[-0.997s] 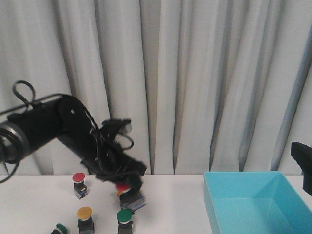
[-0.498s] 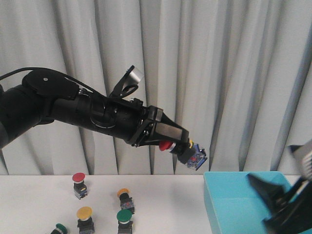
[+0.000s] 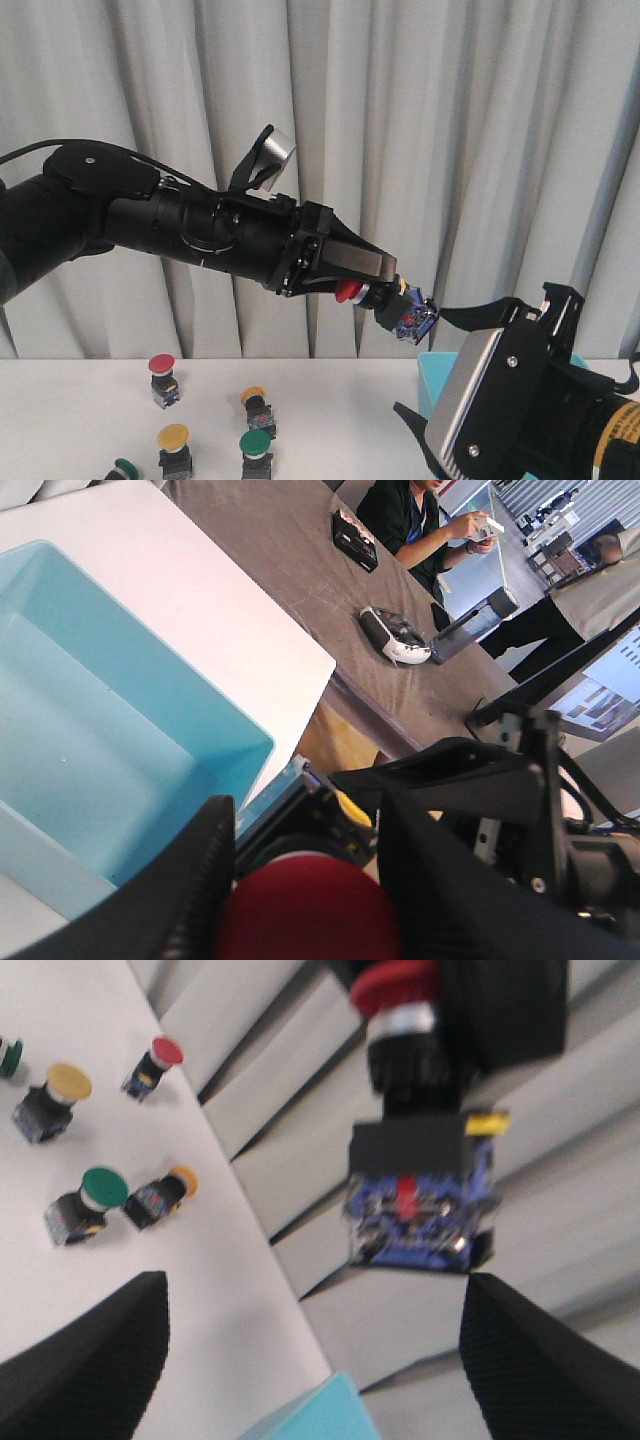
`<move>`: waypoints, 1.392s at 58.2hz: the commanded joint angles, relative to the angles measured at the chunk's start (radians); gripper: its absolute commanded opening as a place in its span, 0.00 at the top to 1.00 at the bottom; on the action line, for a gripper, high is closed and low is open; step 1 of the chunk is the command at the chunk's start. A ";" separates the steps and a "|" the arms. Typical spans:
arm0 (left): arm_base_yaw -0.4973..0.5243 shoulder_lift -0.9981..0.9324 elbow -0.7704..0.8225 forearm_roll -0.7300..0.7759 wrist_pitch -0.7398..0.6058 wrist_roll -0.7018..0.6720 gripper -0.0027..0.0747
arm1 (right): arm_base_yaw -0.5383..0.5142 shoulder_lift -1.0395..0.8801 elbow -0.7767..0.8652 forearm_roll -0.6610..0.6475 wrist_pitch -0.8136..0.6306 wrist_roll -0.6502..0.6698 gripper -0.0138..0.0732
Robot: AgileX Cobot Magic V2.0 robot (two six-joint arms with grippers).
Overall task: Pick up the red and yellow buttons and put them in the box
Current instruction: 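Close the right gripper on the red button's body beside the left gripper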
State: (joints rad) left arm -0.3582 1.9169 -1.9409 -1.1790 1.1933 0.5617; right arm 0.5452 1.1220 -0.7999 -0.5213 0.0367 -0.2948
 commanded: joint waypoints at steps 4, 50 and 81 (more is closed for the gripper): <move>-0.004 -0.060 -0.034 -0.088 -0.014 -0.025 0.97 | 0.002 -0.014 -0.033 -0.031 -0.128 -0.034 0.19; -0.005 -0.060 -0.033 -0.089 -0.041 -0.180 0.96 | -0.037 0.021 -0.171 -0.031 -0.065 -0.096 0.19; -0.005 -0.060 -0.033 -0.167 -0.074 -0.184 0.96 | -0.037 0.059 -0.193 -0.034 -0.092 -0.098 0.19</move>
State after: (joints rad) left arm -0.3582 1.9169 -1.9409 -1.2562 1.1393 0.3851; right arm 0.5140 1.1945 -0.9449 -0.5491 0.0167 -0.3869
